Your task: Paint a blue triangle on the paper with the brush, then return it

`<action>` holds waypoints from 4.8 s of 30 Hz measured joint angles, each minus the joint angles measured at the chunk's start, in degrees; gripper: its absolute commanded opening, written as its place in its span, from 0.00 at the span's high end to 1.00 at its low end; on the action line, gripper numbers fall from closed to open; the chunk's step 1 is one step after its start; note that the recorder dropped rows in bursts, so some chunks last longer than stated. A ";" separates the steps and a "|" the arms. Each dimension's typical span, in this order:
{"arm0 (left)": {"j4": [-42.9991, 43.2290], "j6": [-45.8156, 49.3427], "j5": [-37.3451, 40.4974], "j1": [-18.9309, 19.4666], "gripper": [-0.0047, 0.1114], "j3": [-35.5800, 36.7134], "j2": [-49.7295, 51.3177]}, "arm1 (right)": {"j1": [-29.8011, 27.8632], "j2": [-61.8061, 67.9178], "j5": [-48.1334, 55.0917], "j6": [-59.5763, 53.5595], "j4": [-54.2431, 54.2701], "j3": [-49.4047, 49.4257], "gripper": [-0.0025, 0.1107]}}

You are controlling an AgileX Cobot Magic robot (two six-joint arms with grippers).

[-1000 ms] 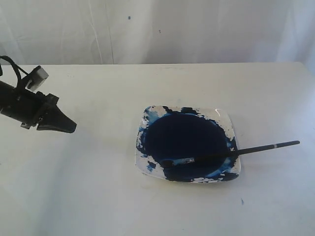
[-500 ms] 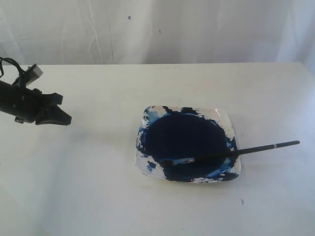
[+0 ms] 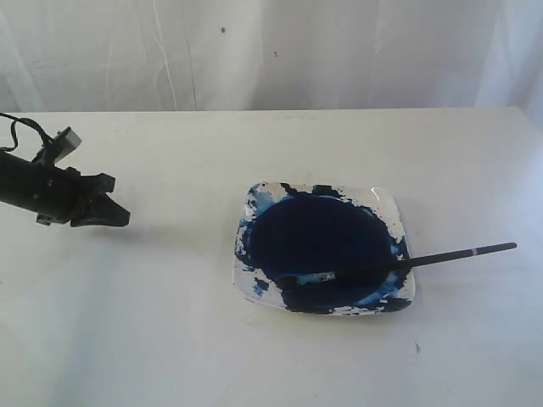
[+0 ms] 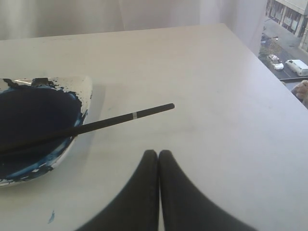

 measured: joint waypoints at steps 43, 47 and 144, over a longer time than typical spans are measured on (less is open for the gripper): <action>-1.76 2.89 0.52 0.00 0.96 -0.13 2.97 | 0.00 0.00 0.00 0.00 0.00 0.00 0.98; -1.76 2.89 0.52 0.00 0.96 -0.13 2.97 | 0.00 0.00 0.00 0.00 0.00 0.00 0.98; -1.76 3.04 0.52 0.00 0.96 -0.13 2.97 | 1.88 94.20 -61.54 78.75 -10.82 -16.75 0.27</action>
